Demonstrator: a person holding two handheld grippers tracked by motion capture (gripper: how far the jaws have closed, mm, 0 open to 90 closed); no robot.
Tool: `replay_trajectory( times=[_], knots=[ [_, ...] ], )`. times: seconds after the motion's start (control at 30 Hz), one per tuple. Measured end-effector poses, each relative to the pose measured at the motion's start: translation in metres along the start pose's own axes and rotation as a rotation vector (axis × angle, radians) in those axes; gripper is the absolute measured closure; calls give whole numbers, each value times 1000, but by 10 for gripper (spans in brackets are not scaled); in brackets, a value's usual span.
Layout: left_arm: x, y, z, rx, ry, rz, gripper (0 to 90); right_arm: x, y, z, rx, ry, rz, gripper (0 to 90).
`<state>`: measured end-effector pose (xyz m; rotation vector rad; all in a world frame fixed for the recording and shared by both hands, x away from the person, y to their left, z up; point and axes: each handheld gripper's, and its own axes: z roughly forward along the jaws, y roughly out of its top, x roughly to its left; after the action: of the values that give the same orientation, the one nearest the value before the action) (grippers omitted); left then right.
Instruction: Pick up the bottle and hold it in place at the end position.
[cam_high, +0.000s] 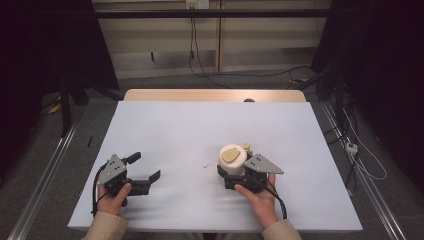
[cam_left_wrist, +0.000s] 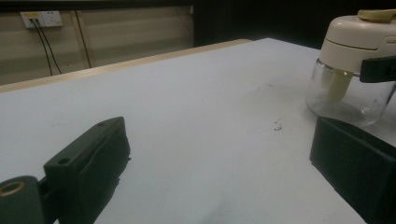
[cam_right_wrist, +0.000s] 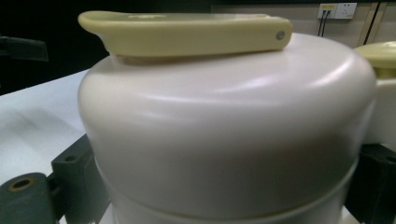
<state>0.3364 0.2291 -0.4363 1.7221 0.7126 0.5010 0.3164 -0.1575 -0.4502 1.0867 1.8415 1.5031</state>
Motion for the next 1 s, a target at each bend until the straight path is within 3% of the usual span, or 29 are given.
replay_trajectory(
  times=[0.3, 1.0],
  knots=[
    [-1, 0, -1, -11, 1, -15, 41, -1, 7, 6, -6, 13, -8, 69],
    [0, 0, -1, -13, -5, -8, 40, -3, 19, 28, -19, 40, -9, 70]
  ],
)
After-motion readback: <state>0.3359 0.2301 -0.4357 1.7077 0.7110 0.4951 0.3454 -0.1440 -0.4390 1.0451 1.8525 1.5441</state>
